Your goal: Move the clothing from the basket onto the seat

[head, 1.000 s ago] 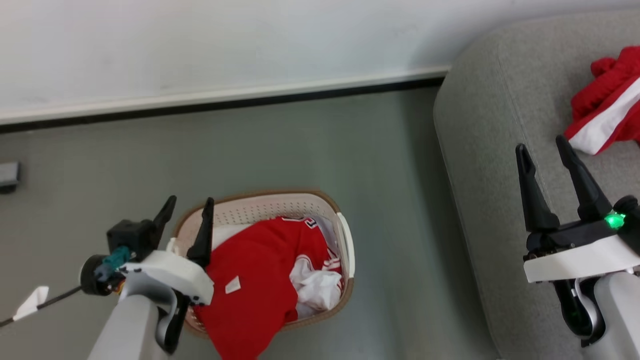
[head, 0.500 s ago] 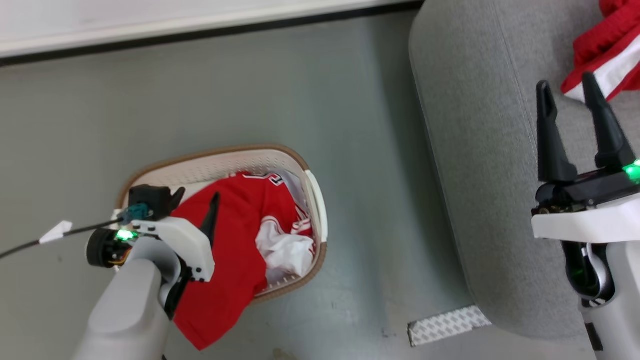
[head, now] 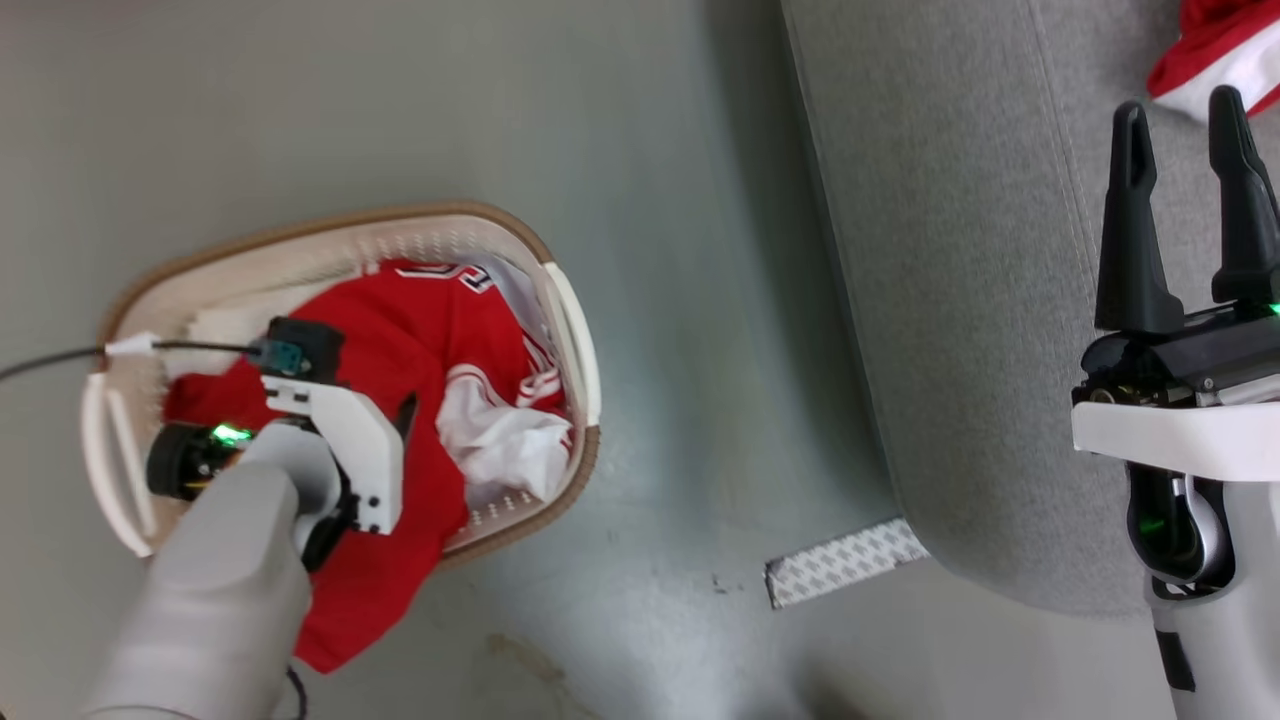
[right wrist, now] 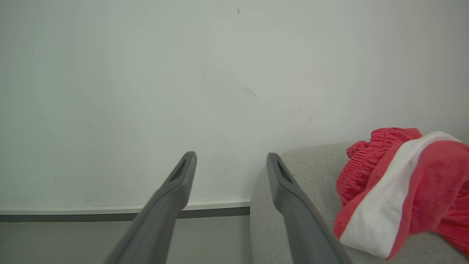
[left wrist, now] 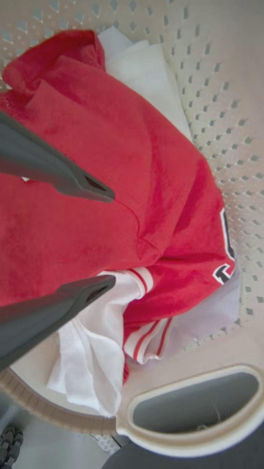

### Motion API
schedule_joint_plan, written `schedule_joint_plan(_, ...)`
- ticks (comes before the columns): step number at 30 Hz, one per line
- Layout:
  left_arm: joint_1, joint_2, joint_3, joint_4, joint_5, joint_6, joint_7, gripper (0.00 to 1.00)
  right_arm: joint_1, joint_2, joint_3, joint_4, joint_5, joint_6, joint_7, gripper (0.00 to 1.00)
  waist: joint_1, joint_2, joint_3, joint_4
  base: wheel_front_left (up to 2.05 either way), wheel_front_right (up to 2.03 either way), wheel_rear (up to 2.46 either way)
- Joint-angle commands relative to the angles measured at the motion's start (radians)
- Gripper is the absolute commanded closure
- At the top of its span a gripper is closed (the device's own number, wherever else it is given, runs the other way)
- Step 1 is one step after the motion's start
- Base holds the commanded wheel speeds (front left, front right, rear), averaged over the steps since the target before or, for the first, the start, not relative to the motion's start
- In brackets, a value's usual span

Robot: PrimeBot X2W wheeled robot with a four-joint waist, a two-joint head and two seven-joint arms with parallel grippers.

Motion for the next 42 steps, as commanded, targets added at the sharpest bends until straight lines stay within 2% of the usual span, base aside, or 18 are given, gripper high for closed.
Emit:
schedule_joint_plan(1, -0.025, 0.023, -0.022, 0.025, -0.008, 0.002, 0.027, 0.00, -0.019, 0.011, -0.007, -0.007, -0.001, -0.002, -0.003, 0.00, -0.0002, 0.0000, 0.054, -0.039, 0.00, 0.00, 0.00)
schedule_joint_plan(8, -0.097, 0.066, -0.059, 0.098, -0.033, 0.002, 0.109, 0.00, -0.031, 0.043, -0.006, -0.014, 0.012, -0.002, -0.003, 0.00, -0.0002, 0.0000, 0.130, -0.085, 0.00, 0.00, 0.00)
schedule_joint_plan(19, -0.103, 0.079, -0.121, 0.140, -0.065, 0.001, 0.252, 0.00, -0.033, 0.069, -0.011, -0.015, 0.021, -0.002, -0.003, 0.00, -0.0002, 0.0000, 0.179, -0.120, 0.00, 0.00, 0.00)
schedule_joint_plan(21, -0.099, 0.080, -0.137, 0.123, -0.077, 0.001, 0.248, 0.98, -0.037, 0.071, -0.015, -0.008, 0.023, -0.002, -0.003, 0.00, -0.0002, 0.0000, 0.178, -0.119, 0.00, 0.00, 0.00)
schedule_joint_plan(27, -0.096, 0.100, -0.177, 0.091, -0.118, 0.001, 0.211, 1.00, -0.038, 0.073, -0.023, 0.001, 0.007, -0.002, -0.003, 0.00, -0.0002, 0.0000, 0.154, -0.111, 0.00, 0.00, 0.00)
schedule_joint_plan(32, -0.081, 0.089, -0.199, 0.075, -0.140, 0.001, 0.174, 1.00, -0.022, 0.074, -0.030, 0.009, 0.002, -0.002, -0.003, 0.00, -0.0002, 0.0000, 0.111, -0.097, 0.00, 0.00, 0.00)
schedule_joint_plan(37, -0.048, 0.065, -0.231, 0.055, -0.185, 0.001, 0.104, 1.00, 0.000, 0.053, -0.047, 0.014, -0.012, -0.002, -0.003, 0.00, -0.0002, 0.0000, 0.026, -0.063, 0.00, 0.00, 0.00)
schedule_joint_plan(42, 0.002, 0.022, -0.275, 0.021, -0.242, 0.001, 0.004, 1.00, 0.031, 0.006, -0.058, 0.032, -0.022, -0.002, -0.003, 0.00, -0.0002, 0.0000, -0.111, 0.000, 0.00, 0.00, 0.00)
